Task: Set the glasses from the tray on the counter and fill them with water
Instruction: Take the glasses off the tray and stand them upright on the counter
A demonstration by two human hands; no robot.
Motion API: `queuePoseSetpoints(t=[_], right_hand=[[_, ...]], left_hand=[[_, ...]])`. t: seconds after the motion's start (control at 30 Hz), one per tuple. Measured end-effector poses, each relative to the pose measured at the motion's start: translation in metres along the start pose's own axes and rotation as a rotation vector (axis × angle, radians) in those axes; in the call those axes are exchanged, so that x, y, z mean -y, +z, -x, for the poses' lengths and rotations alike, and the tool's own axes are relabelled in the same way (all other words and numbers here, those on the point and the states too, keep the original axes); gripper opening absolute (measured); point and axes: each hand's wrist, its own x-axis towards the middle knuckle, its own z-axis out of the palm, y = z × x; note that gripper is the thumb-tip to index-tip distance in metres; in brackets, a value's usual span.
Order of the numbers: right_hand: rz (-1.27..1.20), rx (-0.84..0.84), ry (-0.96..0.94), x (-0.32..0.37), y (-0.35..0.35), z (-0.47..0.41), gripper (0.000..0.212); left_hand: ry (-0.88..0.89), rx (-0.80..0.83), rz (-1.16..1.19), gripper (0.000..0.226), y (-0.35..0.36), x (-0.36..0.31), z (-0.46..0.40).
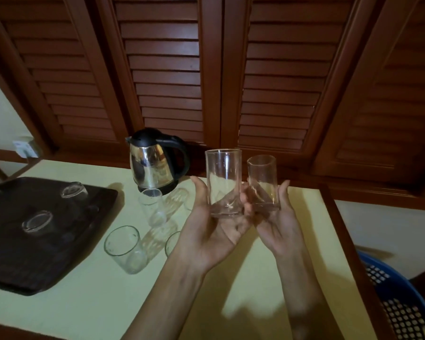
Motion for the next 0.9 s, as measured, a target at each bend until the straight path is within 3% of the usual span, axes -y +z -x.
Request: queuePoseSetpoints(t=[0.17, 0.33, 0.6, 0.7, 0.77, 0.83, 0.9], right_hand=[[0.059, 0.113, 0.034, 0.003, -0.005, 0.007, 0.070], [0.180, 0.142, 0.004, 0.009, -0.011, 0.008, 0.081], [0.252, 0.234, -0.055, 0.013, 0.006, 0.026, 0.030], [0.355, 0.201, -0.104, 0.017, 0.009, 0.028, 0.048], [0.405, 0.185, -0.116, 0.019, 0.006, 0.026, 0.060], [0.470, 0.148, -0.141, 0.021, 0.000, 0.022, 0.063], [0.601, 0.112, -0.169, 0.021, -0.007, 0.017, 0.060]], left_hand=[[0.025, 0.021, -0.061, 0.085, -0.007, 0.013, -0.005], [0.138, 0.077, -0.098, 0.076, -0.006, 0.021, 0.001], [0.204, 0.008, -0.177, 0.076, -0.005, 0.025, 0.007], [0.228, -0.025, -0.268, 0.074, -0.005, 0.024, 0.008], [0.261, -0.053, -0.402, 0.058, -0.005, 0.022, 0.009], [0.300, -0.064, -0.595, 0.042, -0.004, 0.021, 0.013], [0.344, -0.091, -0.787, 0.041, -0.010, 0.024, 0.017]])
